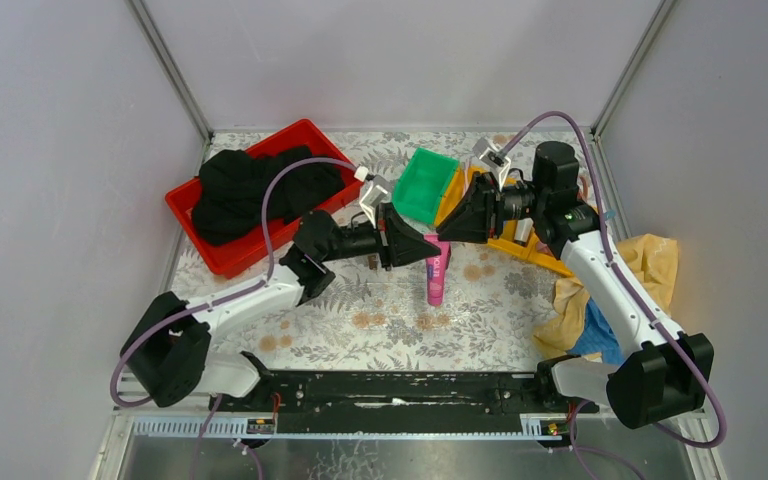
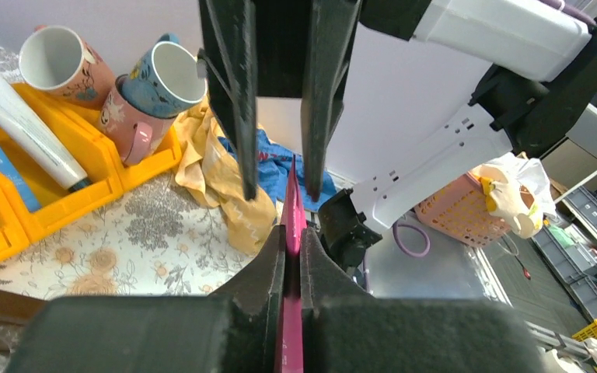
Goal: Prepare toiletry sets of a toothbrush and toothpaste on the tray
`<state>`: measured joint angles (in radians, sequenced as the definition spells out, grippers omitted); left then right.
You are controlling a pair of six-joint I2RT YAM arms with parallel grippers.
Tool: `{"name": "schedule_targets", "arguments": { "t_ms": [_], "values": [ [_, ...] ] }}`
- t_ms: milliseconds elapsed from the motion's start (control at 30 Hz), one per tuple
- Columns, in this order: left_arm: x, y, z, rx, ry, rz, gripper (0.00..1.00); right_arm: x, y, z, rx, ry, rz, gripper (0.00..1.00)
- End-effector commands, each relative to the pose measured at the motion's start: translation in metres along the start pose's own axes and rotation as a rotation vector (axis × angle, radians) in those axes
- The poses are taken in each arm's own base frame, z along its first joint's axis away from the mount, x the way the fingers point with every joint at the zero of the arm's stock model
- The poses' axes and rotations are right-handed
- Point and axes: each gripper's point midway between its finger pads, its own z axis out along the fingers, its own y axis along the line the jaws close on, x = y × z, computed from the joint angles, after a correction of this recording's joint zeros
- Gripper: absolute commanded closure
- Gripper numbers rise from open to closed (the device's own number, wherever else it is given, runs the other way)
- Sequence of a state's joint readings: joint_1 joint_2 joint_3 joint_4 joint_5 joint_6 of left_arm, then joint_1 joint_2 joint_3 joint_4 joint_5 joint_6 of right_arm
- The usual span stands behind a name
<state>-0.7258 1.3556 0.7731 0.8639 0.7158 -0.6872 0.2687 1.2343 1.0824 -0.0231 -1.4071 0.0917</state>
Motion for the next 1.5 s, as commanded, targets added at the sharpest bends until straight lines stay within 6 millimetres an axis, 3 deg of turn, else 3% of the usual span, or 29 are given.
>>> {"name": "schedule_targets", "arguments": {
  "t_ms": [0, 200, 400, 533, 700, 1167, 1467],
  "values": [
    [0.005, -0.011, -0.010, 0.018, 0.014, 0.053, 1.00, -0.017, 0.007, 0.001, -0.019, -0.006, -0.077, 0.61],
    [0.012, 0.000, -0.029, -0.068, 0.022, 0.108, 1.00, -0.016, 0.008, 0.001, -0.020, -0.004, -0.075, 0.39],
    [0.023, 0.033, -0.061, -0.241, 0.085, 0.319, 1.00, -0.005, -0.005, -0.002, 0.051, 0.028, -0.120, 0.21],
    [-0.001, 0.058, -0.079, -0.362, 0.003, 0.493, 1.00, 0.000, -0.015, -0.002, 0.087, 0.039, -0.115, 0.20],
    [-0.027, 0.087, -0.091, -0.482, -0.123, 0.563, 1.00, 0.005, -0.024, -0.003, 0.125, 0.049, -0.119, 0.20],
    [-0.042, 0.128, -0.096, -0.509, -0.263, 0.626, 1.00, 0.011, -0.032, -0.003, 0.139, 0.062, -0.108, 0.20],
    [-0.038, 0.148, -0.096, -0.512, -0.257, 0.594, 1.00, 0.013, -0.033, -0.003, 0.139, 0.067, -0.107, 0.19]
  ]
}}
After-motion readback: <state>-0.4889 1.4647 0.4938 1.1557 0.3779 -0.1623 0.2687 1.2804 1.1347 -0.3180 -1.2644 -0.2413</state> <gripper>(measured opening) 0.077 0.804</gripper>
